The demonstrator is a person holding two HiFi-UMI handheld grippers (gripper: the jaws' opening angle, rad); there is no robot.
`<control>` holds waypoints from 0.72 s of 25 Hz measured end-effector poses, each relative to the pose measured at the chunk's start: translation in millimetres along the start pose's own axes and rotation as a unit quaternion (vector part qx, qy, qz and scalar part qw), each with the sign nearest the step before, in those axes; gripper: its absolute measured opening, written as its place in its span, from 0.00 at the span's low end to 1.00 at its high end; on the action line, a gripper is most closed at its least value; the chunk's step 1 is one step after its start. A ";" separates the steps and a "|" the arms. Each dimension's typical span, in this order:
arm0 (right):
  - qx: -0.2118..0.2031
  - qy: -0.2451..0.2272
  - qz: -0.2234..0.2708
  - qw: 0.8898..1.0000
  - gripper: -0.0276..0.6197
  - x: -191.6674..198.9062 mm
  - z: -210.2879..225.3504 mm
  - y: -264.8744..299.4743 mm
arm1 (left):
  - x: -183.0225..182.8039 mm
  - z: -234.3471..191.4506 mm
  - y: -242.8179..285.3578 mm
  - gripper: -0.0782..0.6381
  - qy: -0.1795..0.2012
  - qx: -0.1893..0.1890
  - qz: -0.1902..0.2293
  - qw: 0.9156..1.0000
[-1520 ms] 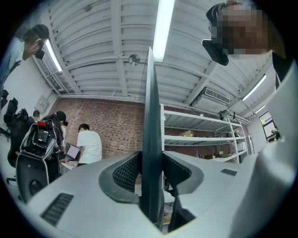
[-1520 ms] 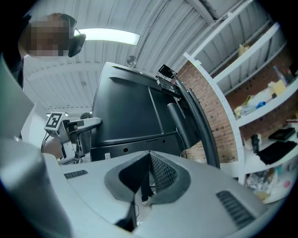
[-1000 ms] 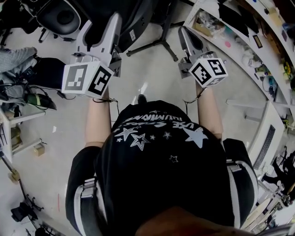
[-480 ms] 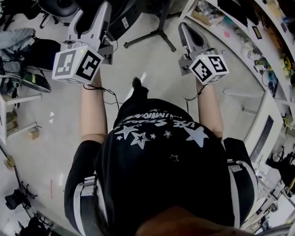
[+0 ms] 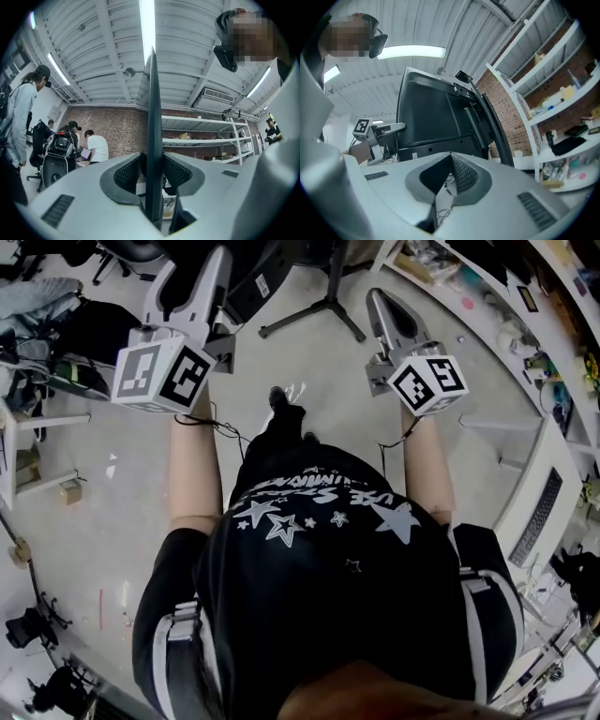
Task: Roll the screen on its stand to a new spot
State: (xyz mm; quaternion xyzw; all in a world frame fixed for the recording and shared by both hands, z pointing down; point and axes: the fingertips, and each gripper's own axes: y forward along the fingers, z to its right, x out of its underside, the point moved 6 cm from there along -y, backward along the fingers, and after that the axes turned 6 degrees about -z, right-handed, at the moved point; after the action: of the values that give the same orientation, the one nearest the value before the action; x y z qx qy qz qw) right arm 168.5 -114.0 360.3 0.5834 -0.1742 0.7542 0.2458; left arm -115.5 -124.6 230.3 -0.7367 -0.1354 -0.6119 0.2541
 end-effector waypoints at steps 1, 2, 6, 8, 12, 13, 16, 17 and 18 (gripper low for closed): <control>-0.001 0.002 -0.003 1.000 0.05 3.4 -1.6 -4.7 | -0.8 3.8 -4.9 0.34 -0.002 -0.003 0.001 1.000; -0.002 0.003 -0.006 1.000 0.05 6.4 -2.9 -8.8 | -1.8 7.4 -10.0 0.34 -0.004 -0.006 0.002 1.000; 0.001 0.012 -0.004 1.000 0.05 15.1 -8.6 -22.8 | -4.1 21.9 -31.9 0.34 -0.008 -0.006 0.001 1.000; 0.003 0.011 -0.002 1.000 0.05 17.1 -12.3 -26.9 | -4.5 27.0 -43.9 0.34 -0.008 -0.002 0.004 1.000; 0.009 0.011 0.002 1.000 0.05 18.7 -24.6 -34.3 | -7.8 35.3 -66.7 0.34 -0.011 0.007 0.009 1.000; 0.011 0.011 0.002 1.000 0.05 19.5 -30.1 -36.8 | -9.3 36.6 -72.6 0.34 -0.013 0.010 0.008 1.000; 0.016 0.014 -0.001 1.000 0.05 23.5 -51.5 -46.2 | -13.4 39.6 -92.7 0.34 -0.027 0.018 0.002 0.999; 0.016 0.017 -0.001 1.000 0.05 25.2 -58.9 -50.0 | -14.7 41.5 -99.4 0.34 -0.030 0.020 -0.001 0.999; 0.016 0.018 -0.002 1.000 0.05 27.5 -65.7 -53.9 | -15.9 44.1 -105.8 0.34 -0.031 0.023 -0.003 0.999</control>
State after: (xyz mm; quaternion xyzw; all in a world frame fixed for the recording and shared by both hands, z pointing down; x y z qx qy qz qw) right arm 141.8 -29.2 368.6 0.5736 -0.1568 0.7670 0.2412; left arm -136.2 -10.9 231.6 -0.7489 -0.1593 -0.5861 0.2651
